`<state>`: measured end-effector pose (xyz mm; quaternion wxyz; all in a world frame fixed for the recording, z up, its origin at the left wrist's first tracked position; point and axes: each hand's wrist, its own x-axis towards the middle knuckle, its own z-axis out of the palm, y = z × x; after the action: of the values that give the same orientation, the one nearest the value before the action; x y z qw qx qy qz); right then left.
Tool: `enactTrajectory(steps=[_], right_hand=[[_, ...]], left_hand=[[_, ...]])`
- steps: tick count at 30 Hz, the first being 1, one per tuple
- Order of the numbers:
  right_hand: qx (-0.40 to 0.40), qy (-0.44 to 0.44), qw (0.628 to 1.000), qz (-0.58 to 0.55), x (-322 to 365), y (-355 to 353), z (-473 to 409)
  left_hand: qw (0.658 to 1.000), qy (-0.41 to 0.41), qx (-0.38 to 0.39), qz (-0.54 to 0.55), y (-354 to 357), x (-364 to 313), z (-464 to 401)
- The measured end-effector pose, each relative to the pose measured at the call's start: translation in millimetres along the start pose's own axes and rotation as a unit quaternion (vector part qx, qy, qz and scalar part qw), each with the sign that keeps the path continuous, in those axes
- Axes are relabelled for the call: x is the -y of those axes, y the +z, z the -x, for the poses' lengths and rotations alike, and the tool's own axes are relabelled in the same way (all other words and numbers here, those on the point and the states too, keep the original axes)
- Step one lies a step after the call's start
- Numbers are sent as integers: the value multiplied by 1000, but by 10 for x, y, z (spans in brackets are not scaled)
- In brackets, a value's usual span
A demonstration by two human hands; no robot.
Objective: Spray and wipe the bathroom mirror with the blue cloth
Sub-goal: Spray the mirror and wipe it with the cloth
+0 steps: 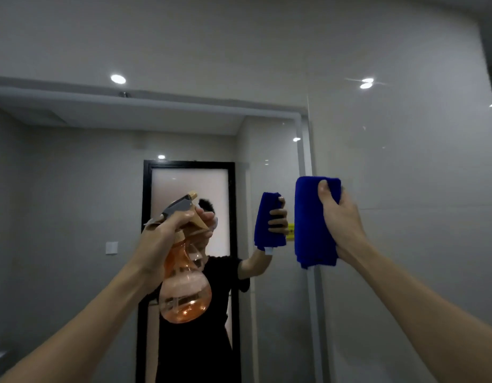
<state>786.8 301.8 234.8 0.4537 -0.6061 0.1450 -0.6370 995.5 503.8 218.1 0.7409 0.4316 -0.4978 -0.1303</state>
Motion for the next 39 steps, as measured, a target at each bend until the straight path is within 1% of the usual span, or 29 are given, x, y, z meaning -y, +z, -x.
enactTrajectory(steps=[3, 9, 13, 17, 20, 24, 25, 27, 29, 31, 34, 35, 37, 39], right_hand=[[-17, -49, 998, 30, 160, -14, -376], [-70, -125, 983, 115, 353, -8, -979], [-87, -148, 971, 164, 358, 6, -1292], [-120, -154, 953, 231, 350, 44, -1537], [-160, -182, 923, 300, 438, 138, -1689], [-200, -257, 870, 371, 602, 400, -1924], [-206, -278, 853, 392, 651, 487, -1971], [-216, -326, 803, 450, 729, 660, -2029], [-206, -358, 756, 508, 702, 851, -2034], [-184, -372, 743, 525, 555, 1036, -1975], [-165, -398, 751, 501, 374, 1147, -1791], [-138, -402, 762, 488, 380, 1100, -1744], [-56, -405, 783, 469, 454, 890, -1699], [21, -410, 780, 472, 523, 637, -1708]], left_hand=[[1000, 7, 25, 8, 111, -96, -268], [995, 84, 5, -49, 287, -227, -805], [991, 115, -21, -60, 334, -255, -1034], [992, 109, -14, -60, 322, -271, -1187], [993, 103, 0, -60, 310, -283, -1260], [990, 112, 7, -82, 272, -322, -1351], [990, 114, 6, -85, 255, -337, -1368], [990, 114, 5, -81, 214, -362, -1395], [990, 113, 4, -79, 175, -382, -1394], [990, 112, 2, -80, 148, -392, -1373], [992, 104, -1, -77, 101, -396, -1335], [992, 102, 0, -76, 84, -397, -1322], [992, 95, 3, -77, 74, -398, -1308], [993, 91, 3, -75, 89, -398, -1301]])
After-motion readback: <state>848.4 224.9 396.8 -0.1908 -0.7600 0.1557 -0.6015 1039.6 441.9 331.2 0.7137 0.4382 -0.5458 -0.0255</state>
